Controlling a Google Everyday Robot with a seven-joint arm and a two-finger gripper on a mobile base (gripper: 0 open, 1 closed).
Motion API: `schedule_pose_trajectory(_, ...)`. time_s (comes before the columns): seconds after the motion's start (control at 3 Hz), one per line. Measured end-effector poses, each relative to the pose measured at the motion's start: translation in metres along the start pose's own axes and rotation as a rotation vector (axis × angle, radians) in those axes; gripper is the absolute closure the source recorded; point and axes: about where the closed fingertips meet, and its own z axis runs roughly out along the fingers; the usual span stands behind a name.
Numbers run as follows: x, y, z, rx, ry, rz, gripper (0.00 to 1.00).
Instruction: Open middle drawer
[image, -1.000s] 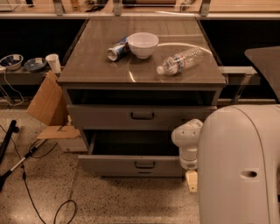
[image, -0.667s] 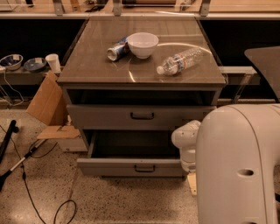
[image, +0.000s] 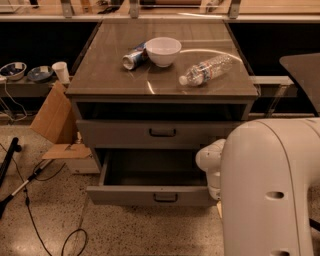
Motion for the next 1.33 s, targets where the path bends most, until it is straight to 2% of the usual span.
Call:
schedule_pose_trajectory(0.33, 0.001, 0.002, -0.001, -0.002, 0.0, -0.003, 0.0)
schedule_pose_trajectory(0.67, 0.007, 0.037, 0.007, -0.038, 0.003, -0.072, 0.0)
schedule_pose_trajectory(1.0, -0.006, 0.07, 0.015, -0.045, -0.077, -0.165, 0.0)
schedule_pose_trajectory(1.33, -0.037, 0.09, 0.013, -0.031, -0.138, -0.26, 0.0)
